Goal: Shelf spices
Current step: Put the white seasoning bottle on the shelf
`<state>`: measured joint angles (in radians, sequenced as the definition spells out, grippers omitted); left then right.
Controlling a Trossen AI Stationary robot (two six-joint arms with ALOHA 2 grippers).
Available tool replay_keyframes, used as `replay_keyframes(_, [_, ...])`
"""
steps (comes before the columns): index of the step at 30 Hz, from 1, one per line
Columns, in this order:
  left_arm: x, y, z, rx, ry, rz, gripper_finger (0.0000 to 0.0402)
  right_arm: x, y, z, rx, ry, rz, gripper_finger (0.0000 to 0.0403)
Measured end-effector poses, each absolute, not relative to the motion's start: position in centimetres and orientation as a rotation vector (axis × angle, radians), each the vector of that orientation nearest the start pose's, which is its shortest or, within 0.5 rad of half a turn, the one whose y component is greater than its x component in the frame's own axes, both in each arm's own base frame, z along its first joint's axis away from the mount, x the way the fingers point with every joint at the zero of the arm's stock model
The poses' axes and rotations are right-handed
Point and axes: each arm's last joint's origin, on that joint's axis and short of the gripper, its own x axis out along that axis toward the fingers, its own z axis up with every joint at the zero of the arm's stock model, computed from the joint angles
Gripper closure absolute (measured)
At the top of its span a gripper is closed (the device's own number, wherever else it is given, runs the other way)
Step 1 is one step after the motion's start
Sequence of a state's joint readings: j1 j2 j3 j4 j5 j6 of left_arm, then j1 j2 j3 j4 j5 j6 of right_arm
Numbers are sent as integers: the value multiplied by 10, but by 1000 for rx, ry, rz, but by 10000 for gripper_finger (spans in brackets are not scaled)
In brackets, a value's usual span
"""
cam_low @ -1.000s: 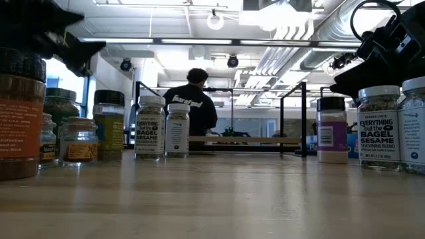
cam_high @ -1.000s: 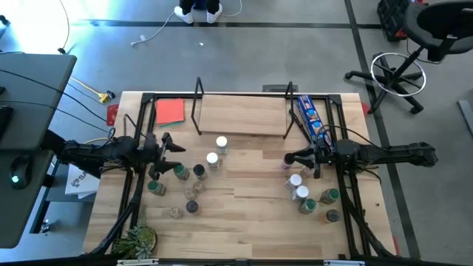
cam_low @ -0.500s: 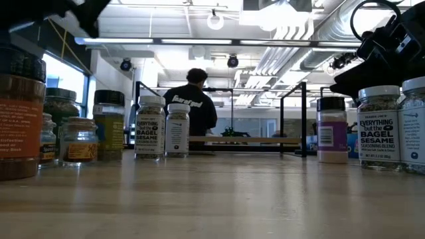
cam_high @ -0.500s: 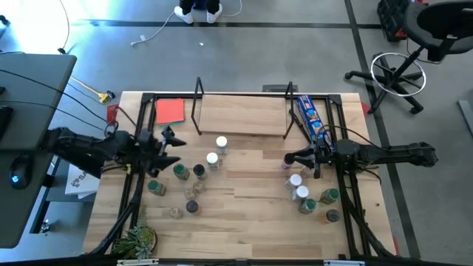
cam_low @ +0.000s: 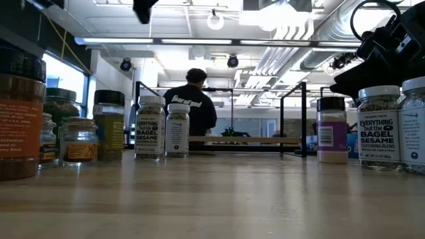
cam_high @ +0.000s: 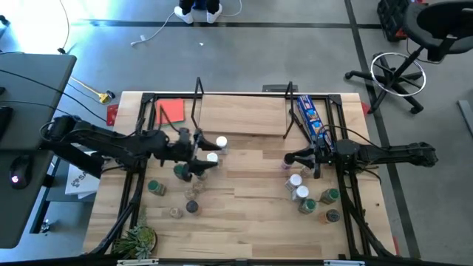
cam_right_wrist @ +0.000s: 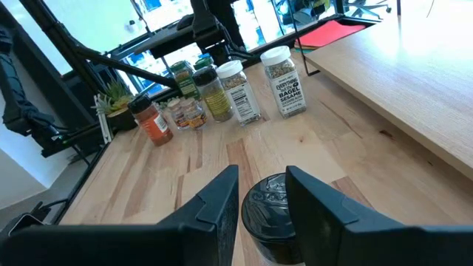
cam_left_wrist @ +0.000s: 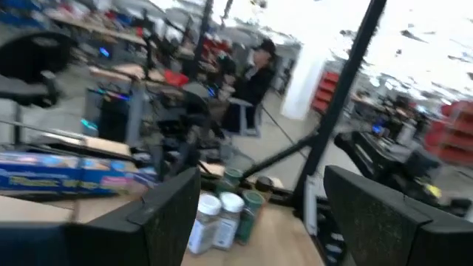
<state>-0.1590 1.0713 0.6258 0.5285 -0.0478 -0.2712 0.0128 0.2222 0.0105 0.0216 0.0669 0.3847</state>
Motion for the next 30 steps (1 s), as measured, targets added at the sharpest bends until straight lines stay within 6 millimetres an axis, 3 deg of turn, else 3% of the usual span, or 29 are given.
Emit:
replay_keyframes(2, [242,-39,301,-236,26,-172,119,110,-1,151,376,177,-90,295])
replay_keyframes(7, [259,-44,316,-86,494,-97,119,110,0,151,376,177,-89,295])
replay_keyframes(13, [274,-46,312,25,949,-14,119,110,0,151,376,177,-90,295])
replay_keyframes(20, [291,-30,281,-44,1152,159,119,110,-1,151,376,177,-90,295])
replay_keyframes(30, [307,-4,256,16,1252,163,112,110,-1,151,376,177,-90,295])
